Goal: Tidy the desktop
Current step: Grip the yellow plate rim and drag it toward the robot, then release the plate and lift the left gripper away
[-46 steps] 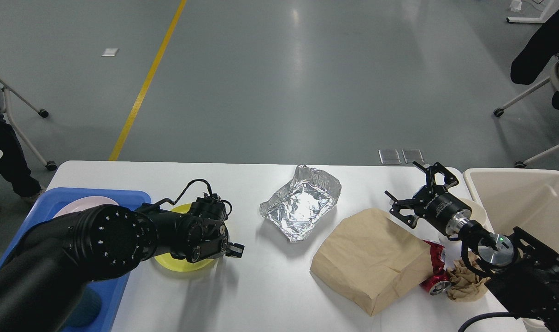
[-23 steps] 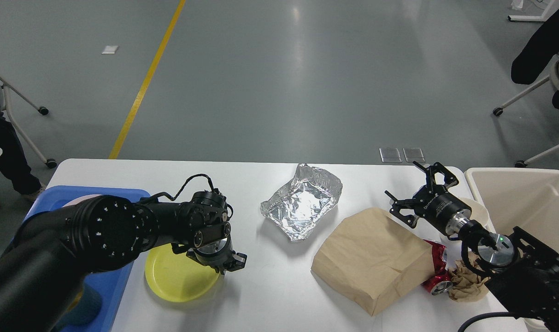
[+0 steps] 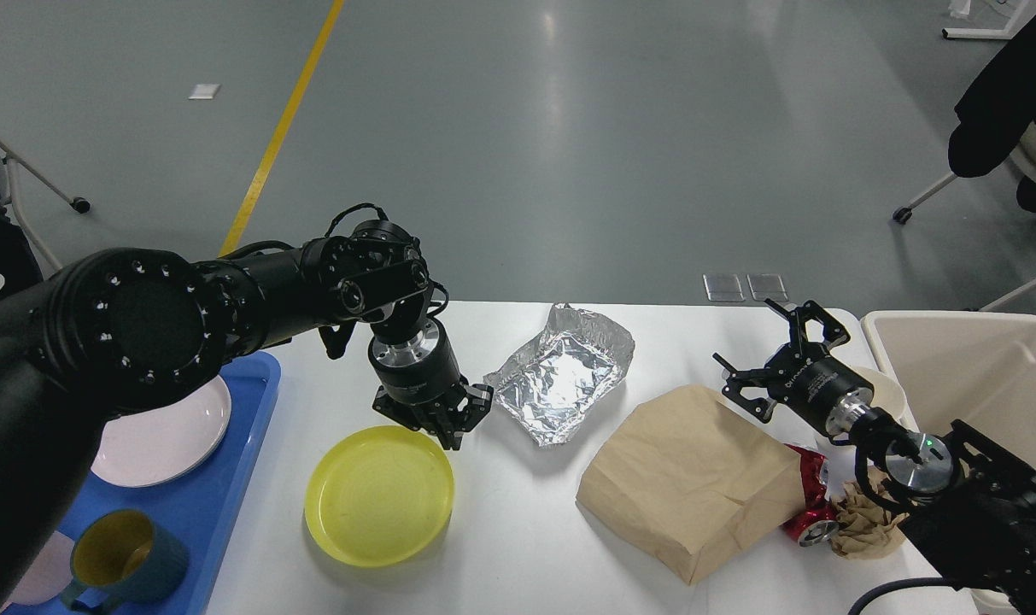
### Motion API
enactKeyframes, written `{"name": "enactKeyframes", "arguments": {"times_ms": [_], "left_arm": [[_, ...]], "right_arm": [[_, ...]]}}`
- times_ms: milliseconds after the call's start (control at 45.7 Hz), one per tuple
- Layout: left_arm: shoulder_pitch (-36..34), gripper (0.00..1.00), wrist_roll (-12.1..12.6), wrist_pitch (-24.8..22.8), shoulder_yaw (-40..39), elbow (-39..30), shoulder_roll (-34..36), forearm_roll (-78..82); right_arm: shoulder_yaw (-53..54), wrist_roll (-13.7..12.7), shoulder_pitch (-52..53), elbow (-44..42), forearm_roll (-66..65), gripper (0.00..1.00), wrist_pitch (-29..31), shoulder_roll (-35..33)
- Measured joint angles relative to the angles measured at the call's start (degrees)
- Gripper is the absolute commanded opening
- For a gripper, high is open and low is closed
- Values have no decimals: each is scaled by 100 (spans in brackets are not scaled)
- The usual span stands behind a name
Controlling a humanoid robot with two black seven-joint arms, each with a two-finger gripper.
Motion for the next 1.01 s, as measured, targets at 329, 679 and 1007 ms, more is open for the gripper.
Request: {"name": "enactKeyframes", "arguments": {"times_ms": [329,679,1007], "left_arm": [[-182,0,-62,-5,70,-18,160,-14],[-463,97,-37,-5,594,-44,160,86],[-1341,97,-3,-5,1459,-953,959,91]], "right_arm": [[0,0,2,0,0,100,0,0],[0,0,2,0,0,100,0,0],[0,0,2,0,0,100,0,0]]}}
